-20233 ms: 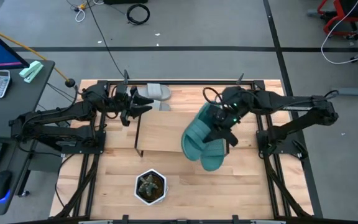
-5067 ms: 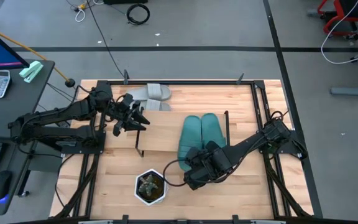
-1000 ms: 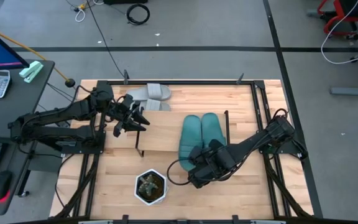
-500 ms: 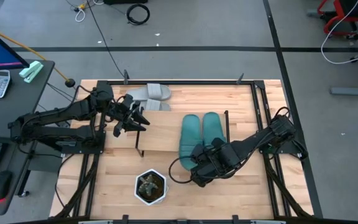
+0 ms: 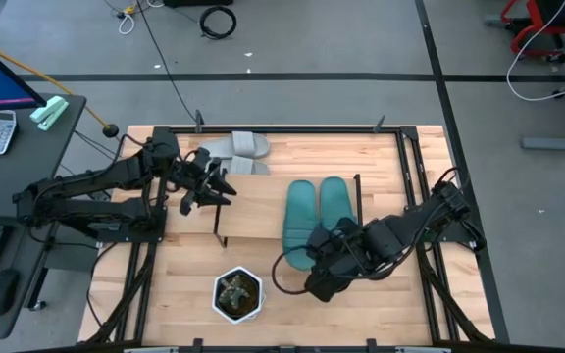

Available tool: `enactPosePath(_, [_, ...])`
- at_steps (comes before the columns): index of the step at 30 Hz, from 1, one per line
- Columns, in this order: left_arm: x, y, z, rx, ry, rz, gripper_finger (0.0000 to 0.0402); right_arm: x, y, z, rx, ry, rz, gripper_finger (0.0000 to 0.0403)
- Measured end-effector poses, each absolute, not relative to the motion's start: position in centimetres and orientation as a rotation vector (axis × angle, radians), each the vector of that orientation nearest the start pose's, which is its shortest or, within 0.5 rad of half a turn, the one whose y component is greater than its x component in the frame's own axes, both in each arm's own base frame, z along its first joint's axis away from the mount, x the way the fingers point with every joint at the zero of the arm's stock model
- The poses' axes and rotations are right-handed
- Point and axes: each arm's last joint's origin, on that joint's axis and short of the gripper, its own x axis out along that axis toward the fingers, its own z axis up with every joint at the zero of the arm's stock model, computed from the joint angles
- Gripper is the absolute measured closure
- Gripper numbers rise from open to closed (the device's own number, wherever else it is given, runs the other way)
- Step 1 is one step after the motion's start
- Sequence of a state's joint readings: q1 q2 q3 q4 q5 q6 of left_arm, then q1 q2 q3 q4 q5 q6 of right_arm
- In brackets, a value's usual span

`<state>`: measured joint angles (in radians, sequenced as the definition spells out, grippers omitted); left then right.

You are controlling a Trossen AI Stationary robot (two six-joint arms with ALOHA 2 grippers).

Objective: Pick and place slides into the shelf
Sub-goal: Put the top gray slide on the shelf

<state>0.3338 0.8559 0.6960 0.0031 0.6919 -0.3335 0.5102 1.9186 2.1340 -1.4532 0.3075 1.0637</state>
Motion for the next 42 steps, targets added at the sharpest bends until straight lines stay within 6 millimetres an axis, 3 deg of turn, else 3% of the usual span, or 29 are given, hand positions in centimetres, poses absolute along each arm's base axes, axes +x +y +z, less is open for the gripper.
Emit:
enactPosePath(7, [17.9,6.6,31.1,-0.412,0.14,-0.125,0.023,33.0,15.5,39.4,0.443,0.915,-0.492,0.039])
enactPosePath(16, [16.2,10.7,31.0,-0.607,0.072,0.14,0.023,34.0,12.6,40.4,0.4,0.895,-0.507,0.039])
enactPosePath(22, [15.4,13.3,29.9,-0.787,0.078,0.291,0.023,34.9,9.4,40.8,0.386,0.87,-0.58,0.039])
enactPosePath(26, [15.5,14.4,29.0,-0.83,0.109,0.299,0.023,35.4,7.0,40.8,0.366,0.874,-0.619,0.0384])
enactPosePath(33, [16.0,16.0,28.0,-0.849,0.113,0.336,0.023,36.1,1.5,40.9,0.23,0.921,-0.651,0.0375])
enactPosePath(42, [15.7,17.9,28.1,-0.89,0.001,0.396,0.023,35.8,-9.2,42.3,0.103,0.885,-0.57,0.0362])
